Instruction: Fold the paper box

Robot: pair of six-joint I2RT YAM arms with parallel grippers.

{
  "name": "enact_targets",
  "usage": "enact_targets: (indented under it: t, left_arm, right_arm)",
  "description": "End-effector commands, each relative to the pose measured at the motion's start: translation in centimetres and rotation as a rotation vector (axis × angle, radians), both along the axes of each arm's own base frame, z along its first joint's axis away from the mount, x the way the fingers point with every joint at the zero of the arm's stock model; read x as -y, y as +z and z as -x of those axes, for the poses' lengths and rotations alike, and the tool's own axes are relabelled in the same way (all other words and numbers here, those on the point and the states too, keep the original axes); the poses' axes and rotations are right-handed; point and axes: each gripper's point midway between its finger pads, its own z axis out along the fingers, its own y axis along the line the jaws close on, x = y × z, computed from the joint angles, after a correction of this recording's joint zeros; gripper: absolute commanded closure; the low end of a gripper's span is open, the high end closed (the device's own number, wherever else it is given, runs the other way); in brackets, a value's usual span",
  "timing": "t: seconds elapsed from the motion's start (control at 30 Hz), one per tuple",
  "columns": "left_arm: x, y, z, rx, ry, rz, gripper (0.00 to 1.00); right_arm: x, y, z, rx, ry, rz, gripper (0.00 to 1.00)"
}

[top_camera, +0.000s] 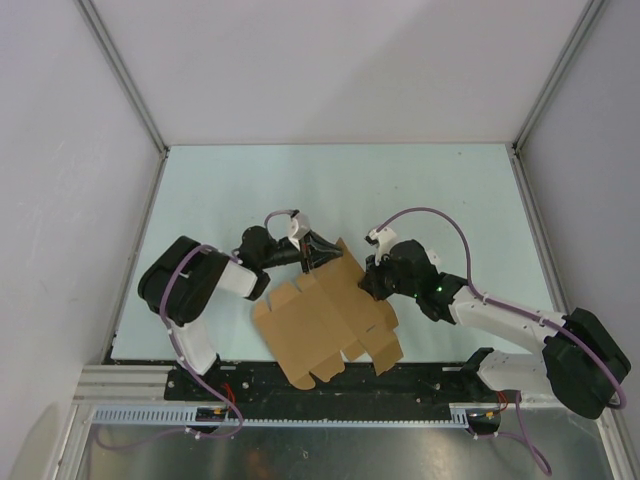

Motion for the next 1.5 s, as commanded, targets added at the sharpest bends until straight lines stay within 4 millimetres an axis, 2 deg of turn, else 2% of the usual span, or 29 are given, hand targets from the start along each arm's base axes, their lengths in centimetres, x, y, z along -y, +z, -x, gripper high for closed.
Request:
enact_targets:
  t: [0.0, 0.1, 0.2, 0.27, 0.37, 0.43, 0.63, 1.0, 1.17, 1.47]
  left_arm:
    - [0.3, 1.3, -0.1, 0.07, -0.016, 0.02, 0.79]
    - [0.1, 1.5, -0.2, 0.091, -0.007, 0.019, 0.75]
    - [-0.3, 1.8, -0.6, 0.103, -0.006, 0.019, 0.58]
    - [-0.7, 1.9, -0.9, 0.09, -0.017, 0.021, 0.53]
    - [-0.9, 2.3, -0.9, 0.085, -0.047, 0.027, 0.5]
    - [-1.0, 2.4, -1.0, 0.086, -0.041, 0.027, 0.44]
    - [-1.1, 2.3, -0.5, 0.087, -0.071, 0.024, 0.43]
    - [-1.0, 1.4, 0.8, 0.06, -0.14, 0.012, 0.66]
    - [-0.9, 1.4, 0.4, 0.06, -0.097, 0.015, 0.69]
    - [-0.7, 0.9, -0.2, 0.073, 0.056, 0.002, 0.85]
  right_arm:
    - [-0.4, 1.0, 0.1, 0.032, 0.023, -0.022, 1.0]
    - [-0.4, 0.8, 0.1, 0.029, 0.025, -0.019, 1.0]
    - [-0.5, 0.8, 0.3, 0.024, 0.032, -0.019, 1.0]
    - [-0.5, 0.8, 0.4, 0.023, 0.035, -0.018, 1.0]
    - [-0.6, 0.8, 0.4, 0.022, 0.039, -0.019, 1.0]
    - [-0.7, 0.8, 0.5, 0.021, 0.043, -0.021, 1.0]
    - [-0.8, 0.7, 0.8, 0.02, 0.047, -0.015, 1.0]
    - [-0.8, 1.0, 0.6, 0.028, 0.033, -0.021, 1.0]
    - [-0.8, 1.0, 0.5, 0.031, 0.027, -0.024, 1.0]
    - [-1.0, 1.1, 0.5, 0.031, 0.019, -0.03, 1.0]
